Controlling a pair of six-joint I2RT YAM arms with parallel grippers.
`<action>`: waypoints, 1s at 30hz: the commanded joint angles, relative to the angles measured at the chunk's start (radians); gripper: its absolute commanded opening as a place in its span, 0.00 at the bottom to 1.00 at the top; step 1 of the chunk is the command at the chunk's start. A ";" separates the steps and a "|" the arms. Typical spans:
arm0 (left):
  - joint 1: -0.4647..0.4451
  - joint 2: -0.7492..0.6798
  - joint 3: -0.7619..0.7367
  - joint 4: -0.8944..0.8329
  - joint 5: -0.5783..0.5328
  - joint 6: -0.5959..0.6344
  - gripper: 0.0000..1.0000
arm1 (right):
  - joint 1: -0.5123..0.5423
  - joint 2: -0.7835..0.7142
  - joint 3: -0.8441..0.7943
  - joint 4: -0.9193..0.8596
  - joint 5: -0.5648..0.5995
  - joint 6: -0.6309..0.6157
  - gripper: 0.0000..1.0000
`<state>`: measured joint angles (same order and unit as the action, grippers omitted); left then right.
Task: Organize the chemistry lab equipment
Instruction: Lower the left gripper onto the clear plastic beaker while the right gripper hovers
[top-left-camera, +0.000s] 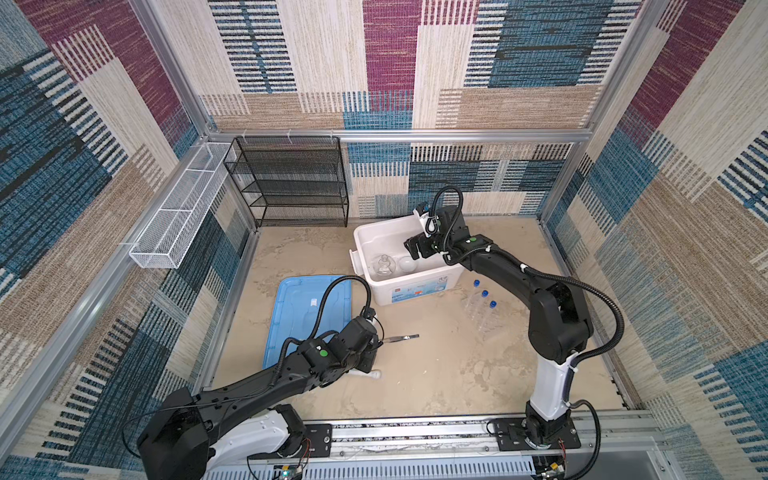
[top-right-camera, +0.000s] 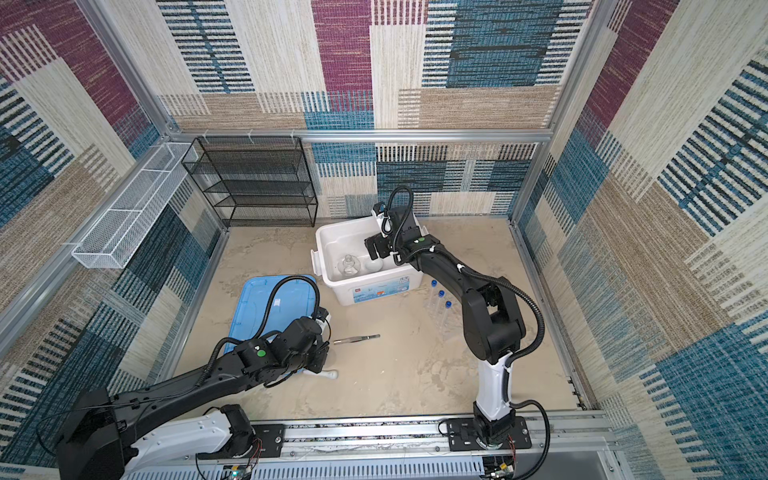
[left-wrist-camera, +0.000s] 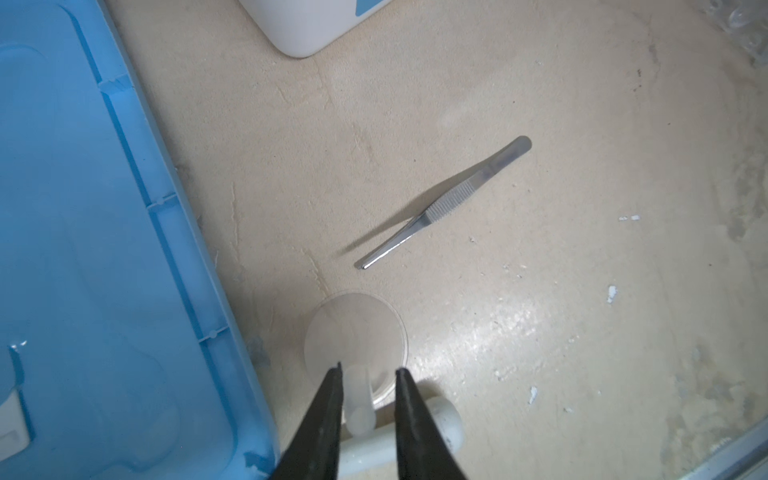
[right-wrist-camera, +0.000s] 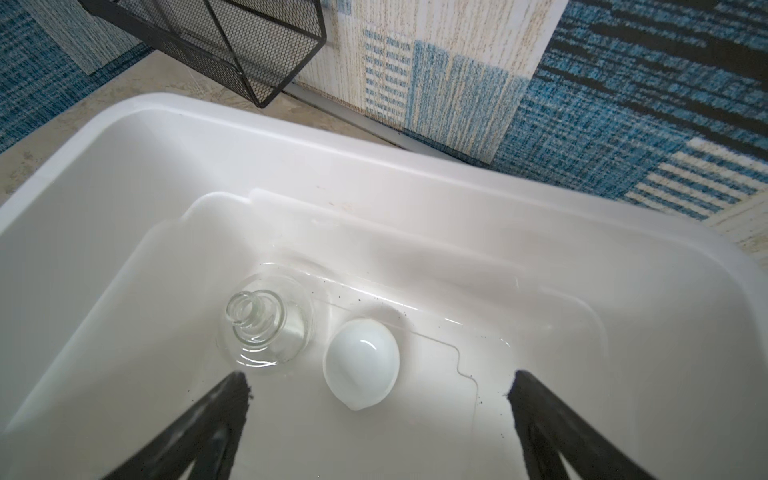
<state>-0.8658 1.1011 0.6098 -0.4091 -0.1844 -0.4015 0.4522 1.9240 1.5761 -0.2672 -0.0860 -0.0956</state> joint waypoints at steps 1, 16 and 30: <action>-0.005 0.009 0.011 -0.019 -0.035 -0.021 0.21 | -0.001 -0.018 -0.017 0.041 0.008 -0.004 1.00; -0.029 -0.001 0.027 -0.063 -0.087 -0.037 0.09 | -0.006 -0.037 -0.052 0.065 -0.002 -0.003 1.00; -0.036 0.000 0.048 -0.063 -0.145 -0.052 0.05 | -0.010 -0.094 -0.127 0.111 -0.002 -0.001 0.99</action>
<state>-0.8997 1.1049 0.6468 -0.4648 -0.2920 -0.4313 0.4438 1.8435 1.4555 -0.2001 -0.0872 -0.0959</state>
